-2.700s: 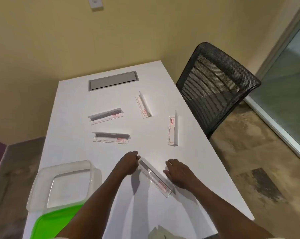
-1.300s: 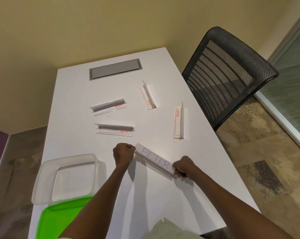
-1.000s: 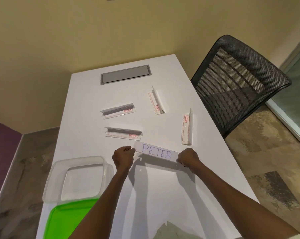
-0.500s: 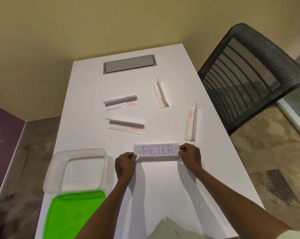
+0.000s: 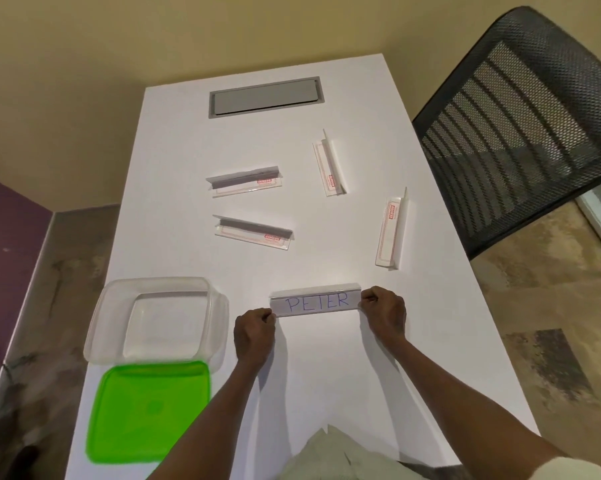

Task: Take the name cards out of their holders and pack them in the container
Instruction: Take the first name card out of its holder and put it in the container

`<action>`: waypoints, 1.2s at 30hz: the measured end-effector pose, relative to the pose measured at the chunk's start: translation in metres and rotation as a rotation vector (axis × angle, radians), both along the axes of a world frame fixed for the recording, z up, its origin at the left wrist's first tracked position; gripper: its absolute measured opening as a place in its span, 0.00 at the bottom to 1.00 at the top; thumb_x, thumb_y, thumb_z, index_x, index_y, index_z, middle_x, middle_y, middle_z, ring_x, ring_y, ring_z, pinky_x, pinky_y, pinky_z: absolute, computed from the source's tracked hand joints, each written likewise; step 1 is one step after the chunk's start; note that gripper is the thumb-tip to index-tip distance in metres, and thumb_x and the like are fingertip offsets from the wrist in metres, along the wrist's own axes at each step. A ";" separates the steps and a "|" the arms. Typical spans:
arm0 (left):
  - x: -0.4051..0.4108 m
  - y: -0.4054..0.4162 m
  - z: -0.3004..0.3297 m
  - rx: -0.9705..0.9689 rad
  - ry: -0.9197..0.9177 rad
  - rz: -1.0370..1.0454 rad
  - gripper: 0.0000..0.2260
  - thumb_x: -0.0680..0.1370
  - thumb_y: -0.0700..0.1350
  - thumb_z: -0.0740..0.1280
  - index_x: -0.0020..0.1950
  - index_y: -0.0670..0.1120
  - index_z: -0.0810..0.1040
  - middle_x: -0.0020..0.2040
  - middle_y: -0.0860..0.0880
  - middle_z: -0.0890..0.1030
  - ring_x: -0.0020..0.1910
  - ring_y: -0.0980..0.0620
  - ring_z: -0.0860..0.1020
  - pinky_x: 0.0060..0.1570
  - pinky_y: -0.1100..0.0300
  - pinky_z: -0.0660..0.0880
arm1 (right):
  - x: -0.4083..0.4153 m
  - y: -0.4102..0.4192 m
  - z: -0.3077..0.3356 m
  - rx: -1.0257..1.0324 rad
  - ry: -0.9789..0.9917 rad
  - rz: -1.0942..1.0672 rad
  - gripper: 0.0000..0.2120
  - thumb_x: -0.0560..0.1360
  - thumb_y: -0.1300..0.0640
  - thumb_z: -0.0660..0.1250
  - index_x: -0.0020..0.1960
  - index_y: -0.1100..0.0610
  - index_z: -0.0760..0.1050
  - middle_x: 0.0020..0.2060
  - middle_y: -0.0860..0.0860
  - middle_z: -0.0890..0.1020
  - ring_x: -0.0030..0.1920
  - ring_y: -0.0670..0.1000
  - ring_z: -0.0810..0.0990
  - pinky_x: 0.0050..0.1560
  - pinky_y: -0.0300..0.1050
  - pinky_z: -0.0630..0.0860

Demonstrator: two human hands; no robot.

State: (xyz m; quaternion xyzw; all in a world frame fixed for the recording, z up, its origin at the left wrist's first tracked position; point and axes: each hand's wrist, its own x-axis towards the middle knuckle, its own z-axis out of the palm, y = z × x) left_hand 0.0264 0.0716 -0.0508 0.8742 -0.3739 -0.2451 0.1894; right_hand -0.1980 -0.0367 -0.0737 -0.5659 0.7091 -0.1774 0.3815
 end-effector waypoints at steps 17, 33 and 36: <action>0.010 0.021 -0.011 -0.108 -0.065 -0.083 0.13 0.75 0.35 0.67 0.60 0.38 0.76 0.54 0.42 0.79 0.56 0.42 0.75 0.55 0.55 0.70 | -0.025 -0.001 0.014 -0.053 -0.018 0.244 0.18 0.68 0.66 0.70 0.57 0.58 0.77 0.52 0.52 0.81 0.52 0.51 0.79 0.50 0.45 0.74; 0.023 -0.001 0.004 -0.174 -0.240 -0.602 0.27 0.59 0.29 0.79 0.57 0.30 0.79 0.52 0.33 0.83 0.50 0.35 0.83 0.46 0.43 0.82 | -0.016 -0.021 0.027 -0.358 0.396 0.892 0.26 0.65 0.62 0.76 0.62 0.64 0.75 0.56 0.57 0.82 0.53 0.61 0.77 0.46 0.52 0.74; 0.025 -0.005 0.003 -0.147 -0.245 -0.621 0.26 0.62 0.30 0.78 0.60 0.30 0.78 0.56 0.33 0.81 0.54 0.34 0.81 0.51 0.41 0.80 | -0.016 -0.022 0.023 -0.335 0.400 0.916 0.25 0.65 0.64 0.76 0.60 0.66 0.76 0.55 0.59 0.82 0.53 0.63 0.79 0.46 0.54 0.75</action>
